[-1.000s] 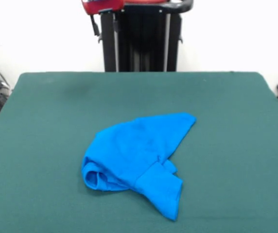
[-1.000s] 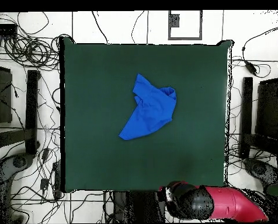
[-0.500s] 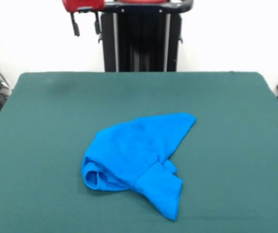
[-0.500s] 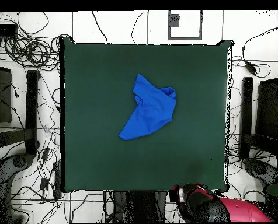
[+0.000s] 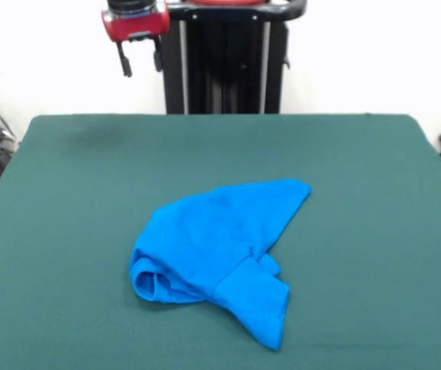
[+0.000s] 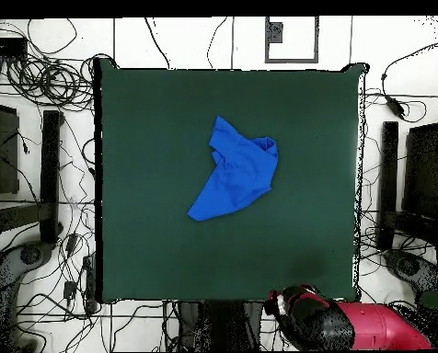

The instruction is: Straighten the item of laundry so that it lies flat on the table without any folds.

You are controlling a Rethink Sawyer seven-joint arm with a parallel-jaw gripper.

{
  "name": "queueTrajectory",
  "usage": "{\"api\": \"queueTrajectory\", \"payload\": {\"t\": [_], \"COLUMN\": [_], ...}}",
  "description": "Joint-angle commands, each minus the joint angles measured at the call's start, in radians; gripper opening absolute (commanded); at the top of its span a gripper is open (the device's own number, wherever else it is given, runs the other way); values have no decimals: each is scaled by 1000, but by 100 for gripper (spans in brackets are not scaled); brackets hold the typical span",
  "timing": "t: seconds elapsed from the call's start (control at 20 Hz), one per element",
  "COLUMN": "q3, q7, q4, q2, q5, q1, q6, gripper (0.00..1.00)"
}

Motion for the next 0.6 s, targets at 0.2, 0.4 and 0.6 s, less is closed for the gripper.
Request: {"api": "queueTrajectory", "payload": {"t": [0.2, 0.4, 0.6], "q3": [54, 65, 69], "q7": [-64, -103, -106], "q4": [-190, -241, -280], "q2": [135, 152, 164], "q5": [-6, 15, 25], "q1": [59, 72, 91], "q6": [108, 190, 238], "gripper": [100, 100, 100]}}
